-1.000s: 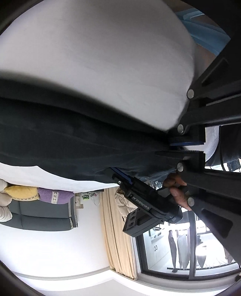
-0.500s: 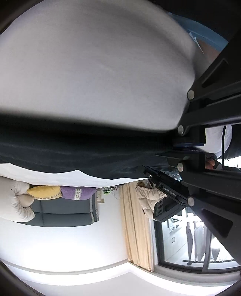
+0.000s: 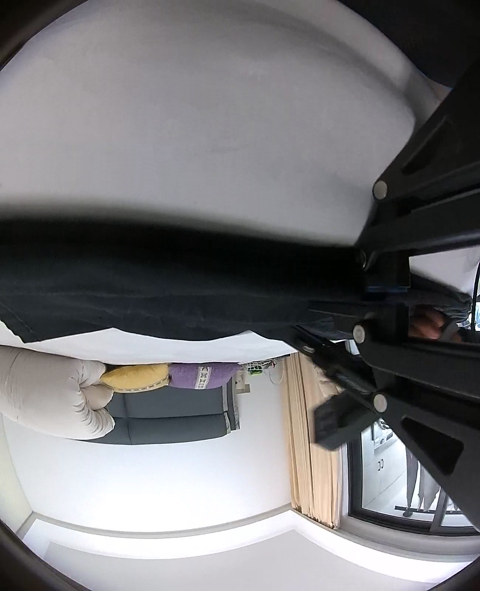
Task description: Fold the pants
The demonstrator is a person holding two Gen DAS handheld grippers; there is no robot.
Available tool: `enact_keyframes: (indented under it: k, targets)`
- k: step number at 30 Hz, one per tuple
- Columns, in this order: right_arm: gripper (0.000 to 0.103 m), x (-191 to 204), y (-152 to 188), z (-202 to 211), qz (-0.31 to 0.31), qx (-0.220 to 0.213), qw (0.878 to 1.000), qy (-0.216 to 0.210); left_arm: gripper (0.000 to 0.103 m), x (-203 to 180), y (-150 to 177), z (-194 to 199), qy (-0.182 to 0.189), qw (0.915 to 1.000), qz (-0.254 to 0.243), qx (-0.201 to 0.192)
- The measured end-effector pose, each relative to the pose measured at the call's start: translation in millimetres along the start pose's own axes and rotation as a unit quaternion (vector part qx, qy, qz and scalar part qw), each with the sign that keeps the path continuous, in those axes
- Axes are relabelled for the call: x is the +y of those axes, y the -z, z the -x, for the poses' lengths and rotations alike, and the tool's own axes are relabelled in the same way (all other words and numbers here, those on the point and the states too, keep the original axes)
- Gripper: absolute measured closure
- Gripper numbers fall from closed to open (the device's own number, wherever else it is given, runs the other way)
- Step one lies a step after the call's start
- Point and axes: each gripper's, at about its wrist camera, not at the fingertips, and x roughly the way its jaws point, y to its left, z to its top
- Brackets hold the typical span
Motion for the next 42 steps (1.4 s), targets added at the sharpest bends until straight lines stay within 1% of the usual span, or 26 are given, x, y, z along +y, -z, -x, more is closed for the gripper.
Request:
enact_keyframes:
  k: [1,3,7,8,10,13,15,16,17,18,19,20,21,22,23,25,26,27,28,31,33,34,36,38,41,42]
  targets:
    - [0.103,-0.4,0.4,0.5,-0.001,-0.002,1.0,-0.002,0.081,0.0,-2.2,-7.5,-0.009,0.9999,-0.01,-0.001]
    - [0.103,-2.4,-1.2,3.2,-0.002,-0.006,1.0,-0.006,0.081,4.8,-1.6,-8.7,-0.001,0.9998,-0.017,-0.009]
    - [0.098,-1.4,-10.3,9.5,-0.004,-0.006,1.0,-0.015,0.081,30.4,4.3,1.3,0.029,0.999,0.022,-0.024]
    - [0.095,1.2,-15.4,11.7,0.0,-0.012,1.0,-0.014,0.081,32.4,3.8,2.3,0.029,0.9989,0.026,-0.026]
    - [0.095,4.6,-25.2,17.7,0.005,-0.026,1.0,-0.009,0.081,30.3,4.0,2.4,0.018,0.9994,0.016,-0.025]
    - [0.095,3.6,-41.5,36.7,-0.007,-0.07,0.998,0.001,0.081,29.7,5.5,4.7,0.013,0.9995,0.011,-0.026]
    - [0.091,5.1,-49.2,61.2,-0.003,-0.112,0.993,0.034,0.081,36.2,9.0,11.5,0.009,0.9995,0.014,-0.028]
    - [0.089,7.1,-50.7,79.0,-0.002,-0.144,0.988,0.053,0.081,43.9,11.6,16.2,0.006,0.9993,0.021,-0.031]
    - [0.079,10.1,-50.4,93.7,-0.004,-0.171,0.983,0.069,0.081,51.4,13.3,20.6,0.006,0.999,0.031,-0.032]
    - [0.075,17.1,-48.7,109.9,-0.001,-0.203,0.974,0.096,0.081,56.4,16.0,26.6,0.005,0.9987,0.038,-0.033]
    - [0.075,28.3,-46.0,120.9,0.013,-0.226,0.968,0.113,0.081,61.4,17.3,36.2,-0.005,0.9982,0.044,-0.04]
    - [0.075,37.8,-46.0,125.5,0.039,-0.23,0.966,0.111,0.081,63.6,18.5,44.3,-0.017,0.9977,0.045,-0.047]
    - [0.075,52.1,-44.7,120.1,0.066,-0.216,0.969,0.103,0.081,66.1,20.5,53.1,-0.027,0.9971,0.048,-0.052]
    - [0.076,69.9,-43.7,100.8,0.096,-0.171,0.976,0.09,0.081,71.9,24.0,65.0,-0.027,0.996,0.063,-0.057]
    - [0.082,79.8,-41.8,81.8,0.113,-0.132,0.982,0.077,0.081,76.7,28.1,72.9,-0.022,0.9948,0.079,-0.06]
    - [0.094,100.0,-22.7,13.4,0.145,-0.012,0.989,0.03,0.081,87.5,43.4,90.3,-0.02,0.9905,0.121,-0.062]
    - [0.094,102.0,-13.4,-11.7,0.143,0.027,0.989,0.025,0.081,90.1,50.5,95.9,-0.019,0.9888,0.134,-0.062]
    - [0.094,100.7,3.7,-49.3,0.139,0.085,0.986,0.025,0.081,94.1,63.3,104.8,-0.025,0.9865,0.149,-0.063]
    - [0.094,98.9,18.9,-79.6,0.137,0.127,0.982,0.028,0.081,96.3,74.2,111.0,-0.033,0.985,0.157,-0.065]
    - [0.094,84.2,64.7,-163.1,0.134,0.231,0.962,0.048,0.081,117.1,106.1,116.9,-0.059,0.9805,0.181,-0.048]
    - [0.098,70.6,62.7,-182.3,0.12,0.235,0.962,0.067,0.081,136.6,118.7,122.8,-0.036,0.9755,0.208,-0.061]
    - [0.103,67.0,51.5,-184.7,0.118,0.22,0.965,0.074,0.081,144.1,121.6,127.7,-0.035,0.9731,0.218,-0.067]
    - [0.103,64.8,20.8,-176.6,0.111,0.184,0.974,0.076,0.081,154.7,124.5,136.7,-0.048,0.972,0.217,-0.076]
    - [0.103,57.1,-16.6,-154.0,0.093,0.13,0.984,0.078,0.081,168.0,130.8,144.3,-0.037,0.9693,0.227,-0.087]
    - [0.103,42.5,-67.2,-107.9,0.066,0.045,0.993,0.083,0.081,181.8,142.0,155.8,-0.034,0.9644,0.242,-0.1]
    - [0.103,41.1,-92.5,-95.7,0.052,0.015,0.995,0.081,0.081,185.2,147.3,158.3,-0.035,0.9637,0.244,-0.102]
